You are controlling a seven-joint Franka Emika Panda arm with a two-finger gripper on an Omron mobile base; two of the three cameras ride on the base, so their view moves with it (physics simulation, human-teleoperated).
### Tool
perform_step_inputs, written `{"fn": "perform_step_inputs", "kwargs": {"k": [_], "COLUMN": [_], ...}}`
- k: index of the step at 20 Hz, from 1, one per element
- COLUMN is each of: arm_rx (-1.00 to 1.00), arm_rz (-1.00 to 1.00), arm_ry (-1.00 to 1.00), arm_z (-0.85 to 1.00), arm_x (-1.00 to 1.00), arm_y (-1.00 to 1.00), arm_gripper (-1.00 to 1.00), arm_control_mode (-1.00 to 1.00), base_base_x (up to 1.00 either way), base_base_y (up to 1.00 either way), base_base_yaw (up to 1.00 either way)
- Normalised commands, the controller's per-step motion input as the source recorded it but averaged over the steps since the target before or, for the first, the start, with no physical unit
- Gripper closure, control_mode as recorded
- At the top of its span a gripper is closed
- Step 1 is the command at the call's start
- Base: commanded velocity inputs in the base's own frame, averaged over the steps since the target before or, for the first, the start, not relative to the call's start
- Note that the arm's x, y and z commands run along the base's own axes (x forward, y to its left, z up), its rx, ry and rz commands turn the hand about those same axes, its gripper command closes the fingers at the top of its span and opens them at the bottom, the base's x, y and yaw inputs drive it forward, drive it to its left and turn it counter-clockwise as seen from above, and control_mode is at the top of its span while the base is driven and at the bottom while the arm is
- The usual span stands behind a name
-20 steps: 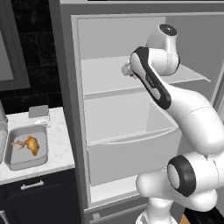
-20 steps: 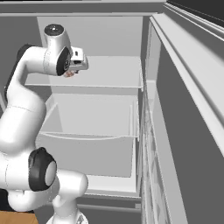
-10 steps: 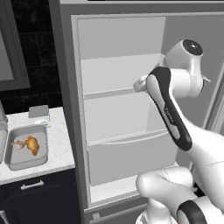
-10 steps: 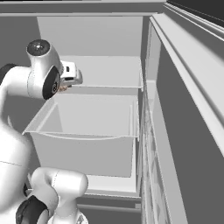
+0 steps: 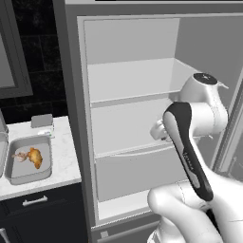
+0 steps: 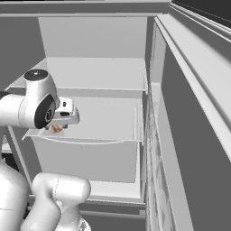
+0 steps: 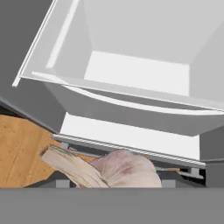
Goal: Place one garlic and one chicken drumstick in each tupperware on the nearby counter, to pack two identical lunches.
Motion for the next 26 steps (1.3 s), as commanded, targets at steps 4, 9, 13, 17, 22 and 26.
{"fn": "perform_step_inputs", "kwargs": {"k": [4,9,13,17,22,26], "arm_rx": [0.0,0.0,0.0,0.0,0.0,0.0], "arm_rz": [0.0,-0.01,-0.02,0.0,0.0,0.0], "arm_ry": [0.1,0.08,0.0,0.0,0.0,0.0], "arm_z": [-0.49,-0.15,-0.08,0.0,0.0,0.0], "arm_x": [-0.72,-0.49,-0.49,0.0,0.0,0.0], "arm_y": [-0.02,0.0,0.0,0.0,0.0,0.0], "arm_gripper": [1.0,1.0,1.0,1.0,1.0,1.0], "arm_control_mode": [-1.0,-1.0,1.0,1.0,1.0,1.0], "base_base_x": [0.0,0.0,-0.19,-0.71,-0.41,-0.09], "base_base_y": [0.0,0.0,0.0,0.13,0.8,1.0], "base_base_yaw": [0.0,0.0,-0.01,-0.04,-0.02,0.0]}}
